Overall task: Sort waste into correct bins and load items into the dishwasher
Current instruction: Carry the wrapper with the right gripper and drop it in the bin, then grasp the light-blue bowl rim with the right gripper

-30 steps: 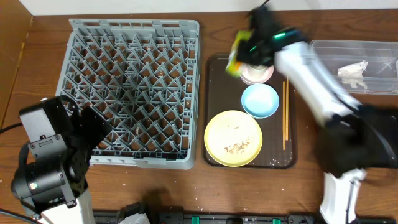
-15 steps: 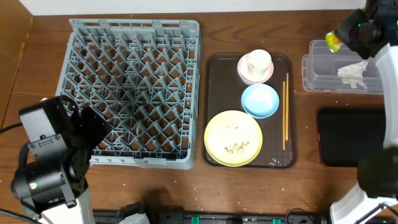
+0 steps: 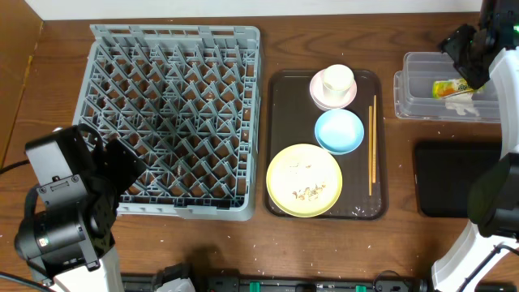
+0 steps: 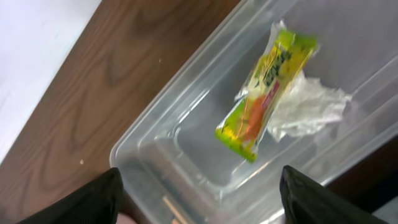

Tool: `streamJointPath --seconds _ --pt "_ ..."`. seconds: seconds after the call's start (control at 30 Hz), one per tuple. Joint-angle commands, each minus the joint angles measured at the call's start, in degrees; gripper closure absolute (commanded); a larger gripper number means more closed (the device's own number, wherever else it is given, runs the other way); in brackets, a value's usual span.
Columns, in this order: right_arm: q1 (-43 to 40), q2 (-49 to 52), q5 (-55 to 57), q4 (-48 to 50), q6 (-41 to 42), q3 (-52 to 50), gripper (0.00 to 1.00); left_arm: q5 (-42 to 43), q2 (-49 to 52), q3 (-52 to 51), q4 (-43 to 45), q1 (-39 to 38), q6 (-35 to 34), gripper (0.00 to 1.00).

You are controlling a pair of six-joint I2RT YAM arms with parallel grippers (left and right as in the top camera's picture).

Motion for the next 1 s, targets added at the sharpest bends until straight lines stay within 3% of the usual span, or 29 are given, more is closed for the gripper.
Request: streamJointPath --seconds 0.0,0.13,0.23,0.4,0.57,0.7,0.87,0.97 --pt "-0.07 -5.73 -8.37 -1.16 -1.42 0.52 0.20 -0.66 0.07 0.70 -0.13 0.28 -0.74 0.02" --pt "0.76 -9.18 -24.76 -2.10 -8.85 0.52 0.18 -0.66 0.07 0.70 -0.13 0.28 -0.74 0.02" --pt "3.56 -9.75 -31.78 -3.80 -16.96 0.52 0.06 -0.66 0.07 0.70 -0.11 0.28 -0.74 0.02" --pt "12.87 -9.05 -26.14 -10.93 -27.89 -1.22 0.01 -0.66 0.07 0.70 -0.11 0.28 -0.74 0.02" --pt "24.22 -9.01 -15.23 -11.19 -26.56 -9.68 0.01 -0.66 0.07 0.70 -0.11 0.28 -0.74 0.02" --pt "31.39 -9.01 -6.19 -5.40 -20.96 -18.29 0.01 -0.66 0.07 0.70 -0.11 0.28 -0.74 0.02" --pt "36.22 -9.01 -2.51 6.43 -16.15 -27.69 0.21 -0.66 0.07 0.70 -0.11 0.28 -0.74 0.02" --pt "37.48 -9.01 -0.98 12.96 -13.53 -31.43 0.23 -0.66 0.07 0.70 -0.11 0.28 -0.74 0.02"
